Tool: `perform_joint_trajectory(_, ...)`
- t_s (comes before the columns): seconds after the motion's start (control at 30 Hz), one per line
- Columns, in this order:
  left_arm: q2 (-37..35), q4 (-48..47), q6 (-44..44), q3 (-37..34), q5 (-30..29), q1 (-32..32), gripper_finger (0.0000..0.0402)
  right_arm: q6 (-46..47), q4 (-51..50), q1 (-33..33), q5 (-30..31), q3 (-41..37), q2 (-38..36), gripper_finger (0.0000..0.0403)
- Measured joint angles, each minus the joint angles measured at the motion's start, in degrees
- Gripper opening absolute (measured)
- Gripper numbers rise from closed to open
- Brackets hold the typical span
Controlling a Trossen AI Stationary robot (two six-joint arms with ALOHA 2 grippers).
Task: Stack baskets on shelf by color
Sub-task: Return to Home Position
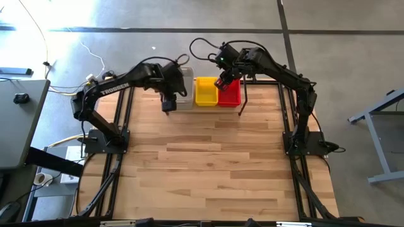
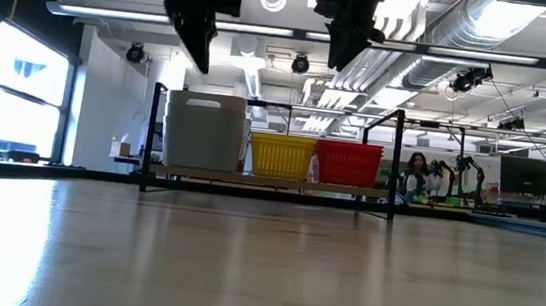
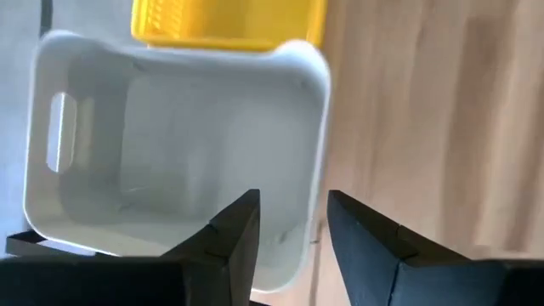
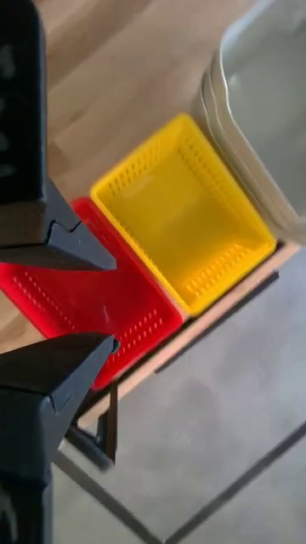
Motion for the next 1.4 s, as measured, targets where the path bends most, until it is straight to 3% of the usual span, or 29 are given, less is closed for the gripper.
perform_joint_trajectory(0.2, -4.08, -1.73, -5.28, 2.69, 7.22, 0.0, 0.0131, 1.71, -0.47, 3.23, -0.24, -1.03, -0.09, 0.0114)
perform_joint_trajectory(0.37, -14.19, 3.02, -11.22, -4.06, 12.47, -0.93, 0.0131, 6.18, -1.96, 7.19, 0.79, -3.44, -0.09, 0.0114)
perform_joint_trajectory(0.6, -31.25, 15.03, -18.52, -19.18, 10.17, -5.55, 0.0131, 10.52, -1.93, 13.37, 1.14, -6.38, -0.11, 0.0114)
perform_joint_trajectory(0.8, -44.83, 25.55, -24.59, -32.37, 6.6, -10.33, 0.0131, 14.96, 3.84, 18.88, 1.15, -10.11, -0.11, 0.0114)
perform_joint_trajectory(1.17, -66.15, 42.52, -26.25, -55.33, 0.77, -17.22, 0.0131, 21.21, 12.27, 25.58, 1.6, -19.32, -2.14, 0.0114)
perform_joint_trajectory(1.4, -75.58, 54.13, -26.21, -69.65, -1.59, -19.22, 0.0131, 22.6, 15.34, 26.03, 2.02, -27.27, -8.95, 0.0114)
